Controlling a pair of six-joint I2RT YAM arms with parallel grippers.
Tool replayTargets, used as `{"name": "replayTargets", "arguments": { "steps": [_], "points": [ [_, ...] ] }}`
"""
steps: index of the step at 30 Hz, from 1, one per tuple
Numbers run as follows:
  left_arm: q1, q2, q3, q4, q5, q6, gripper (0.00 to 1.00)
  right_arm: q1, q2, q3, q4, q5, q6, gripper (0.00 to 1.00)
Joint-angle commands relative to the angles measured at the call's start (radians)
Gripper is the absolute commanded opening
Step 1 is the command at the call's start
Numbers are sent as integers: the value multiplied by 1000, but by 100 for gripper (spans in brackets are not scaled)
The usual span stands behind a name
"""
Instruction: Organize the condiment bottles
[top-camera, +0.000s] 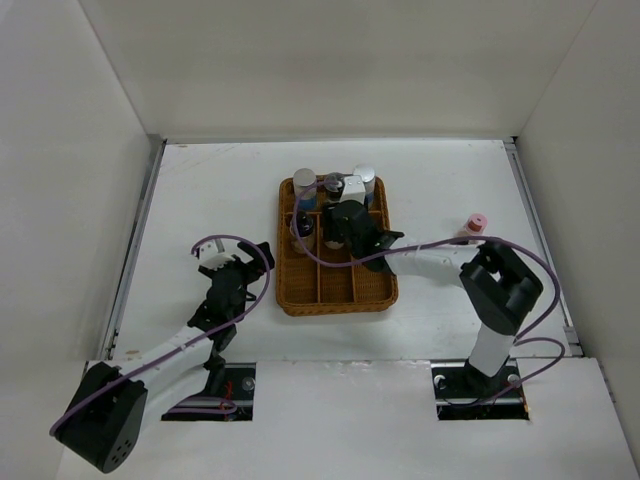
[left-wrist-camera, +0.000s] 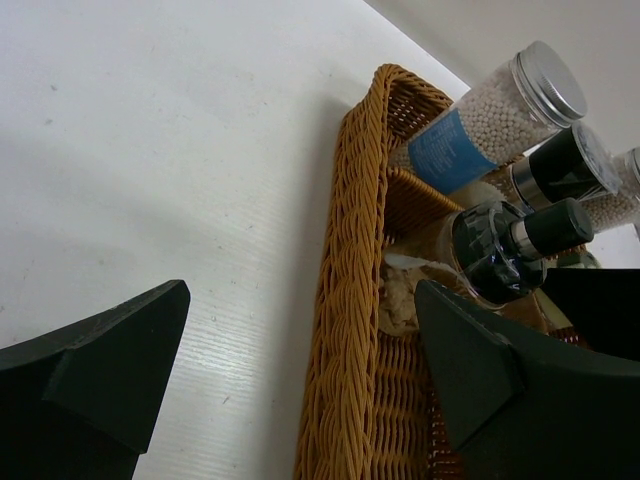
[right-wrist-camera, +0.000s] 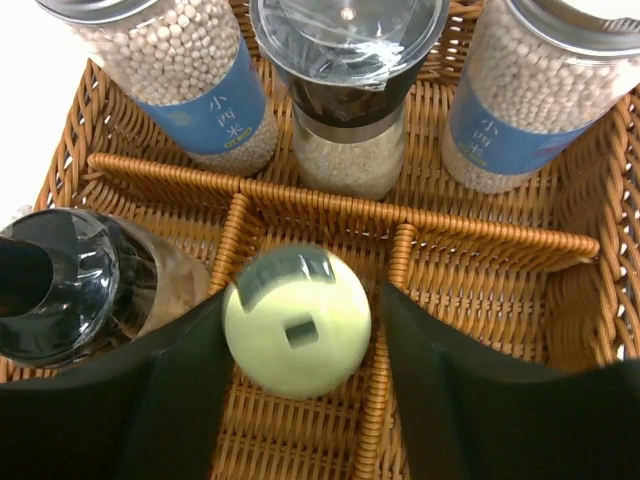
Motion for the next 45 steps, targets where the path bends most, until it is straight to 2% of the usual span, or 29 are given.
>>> {"name": "replayTargets", "arguments": {
  "steps": [1, 6, 10, 13, 16, 18, 20, 22, 24, 25, 28, 32, 36, 41, 45],
  "points": [
    [1, 26, 23, 53, -1, 3, 100, 8, -17, 48, 41, 21, 0, 71],
    [-2, 12, 18, 53, -7, 3, 100, 8, -147, -2, 41, 7, -3, 87],
    [2, 5, 15, 45, 4, 3, 100, -9, -333, -113, 47, 26, 6, 86],
    [10, -15, 6, 50, -7, -3, 100, -49, -535, -243, 49, 121, 34, 71],
    [10, -11, 8, 45, 10, -7, 100, -108, -768, -370, 11, 242, 72, 42],
    [-1, -20, 2, 53, 7, -9, 100, -170, -896, -413, -105, 332, 103, 35],
    [2, -8, 1, 56, 4, -13, 100, -204, -956, -426, -227, 400, 150, 35],
    [5, 18, 6, 62, 16, -23, 100, -234, -982, -424, -353, 434, 204, 48],
    [-1, 20, 6, 64, 33, -32, 100, -263, -979, -421, -446, 448, 235, 71],
    [-1, 17, 6, 64, 33, -35, 100, -271, -978, -426, -480, 449, 253, 80],
    [7, 26, 6, 64, 41, -41, 100, -312, -950, -441, -539, 432, 306, 91],
    [13, 0, -3, 59, 52, -50, 100, -378, -872, -470, -499, 344, 319, 95],
    [14, 26, 3, 61, 61, -53, 100, -441, -811, -502, -429, 293, 309, 96],
    [14, 23, 1, 64, 55, -55, 100, -477, -749, -521, -340, 190, 287, 94],
    [16, 31, 6, 64, 65, -55, 100, -494, -671, -513, -275, 164, 261, 91]
  ]
}}
